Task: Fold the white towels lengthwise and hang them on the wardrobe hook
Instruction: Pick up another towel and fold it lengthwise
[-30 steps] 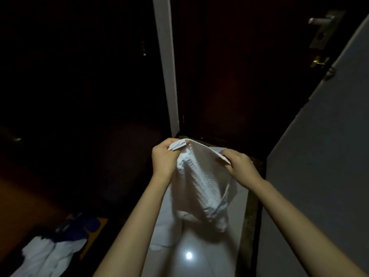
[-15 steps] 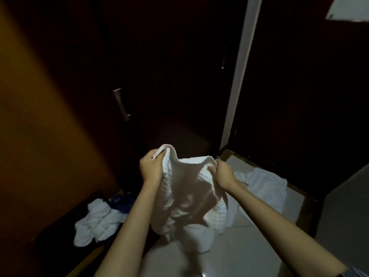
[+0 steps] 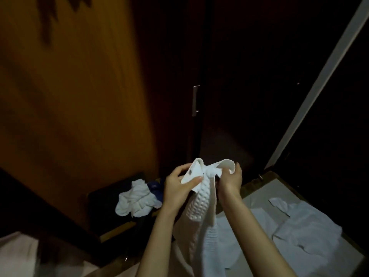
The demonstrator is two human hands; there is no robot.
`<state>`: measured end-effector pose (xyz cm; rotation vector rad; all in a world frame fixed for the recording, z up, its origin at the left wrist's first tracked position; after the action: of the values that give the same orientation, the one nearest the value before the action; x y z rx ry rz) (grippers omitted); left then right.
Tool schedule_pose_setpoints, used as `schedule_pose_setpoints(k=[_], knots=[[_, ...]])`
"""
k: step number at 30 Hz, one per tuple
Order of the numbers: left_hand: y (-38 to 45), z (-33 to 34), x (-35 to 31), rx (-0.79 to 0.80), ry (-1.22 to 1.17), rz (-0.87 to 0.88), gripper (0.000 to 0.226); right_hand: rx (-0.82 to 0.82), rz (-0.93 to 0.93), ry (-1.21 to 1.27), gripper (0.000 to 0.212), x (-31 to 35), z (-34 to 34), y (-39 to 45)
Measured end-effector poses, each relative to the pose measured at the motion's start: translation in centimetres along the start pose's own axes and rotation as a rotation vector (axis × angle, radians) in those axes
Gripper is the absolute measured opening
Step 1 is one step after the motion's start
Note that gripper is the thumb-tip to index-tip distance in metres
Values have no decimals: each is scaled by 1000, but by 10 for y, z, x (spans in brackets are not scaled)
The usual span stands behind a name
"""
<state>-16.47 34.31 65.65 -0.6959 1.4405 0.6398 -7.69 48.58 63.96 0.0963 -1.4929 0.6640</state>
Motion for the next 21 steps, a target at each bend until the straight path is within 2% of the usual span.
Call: schedule_pose_setpoints(k=[3, 5, 7, 8, 12, 14, 16, 18, 21], knots=[[-15, 11, 14, 33, -312, -26, 41, -2, 43, 154, 37, -5, 4, -8], [-21, 21, 16, 159, -480, -14, 55, 19, 73, 350, 33, -5, 10, -17], [-26, 25, 12, 274, -444, 35, 61, 68, 135, 501, 34, -7, 17, -21], [-26, 25, 11, 269, -388, 47, 60, 119, 194, 558, 34, -9, 23, -23], [-24, -2, 11, -82, -232, 25, 30, 371, 386, 754, 35, -13, 45, -39], [-23, -15, 9, -113, -216, 87, 22, 452, 382, 811, 34, -12, 49, -47], [-25, -27, 7, -100, -206, 116, 20, 534, 333, 774, 32, -10, 54, -54], [-27, -37, 9, -103, -207, 120, 17, 593, 204, 627, 38, -11, 54, -56], [-28, -47, 11, -132, -179, 121, 21, 510, -181, 100, 73, -3, 40, -54]])
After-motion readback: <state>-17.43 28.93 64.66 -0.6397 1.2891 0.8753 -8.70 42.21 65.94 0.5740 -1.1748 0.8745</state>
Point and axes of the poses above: each hand's wrist, its own y-axis towards the middle knuckle, its own z-axis out of the palm, x = y × z, the point moved 6 cm from there along y, towards the middle knuckle, and after that the axes turned 9 degrees about x, right-handed, at the moved point
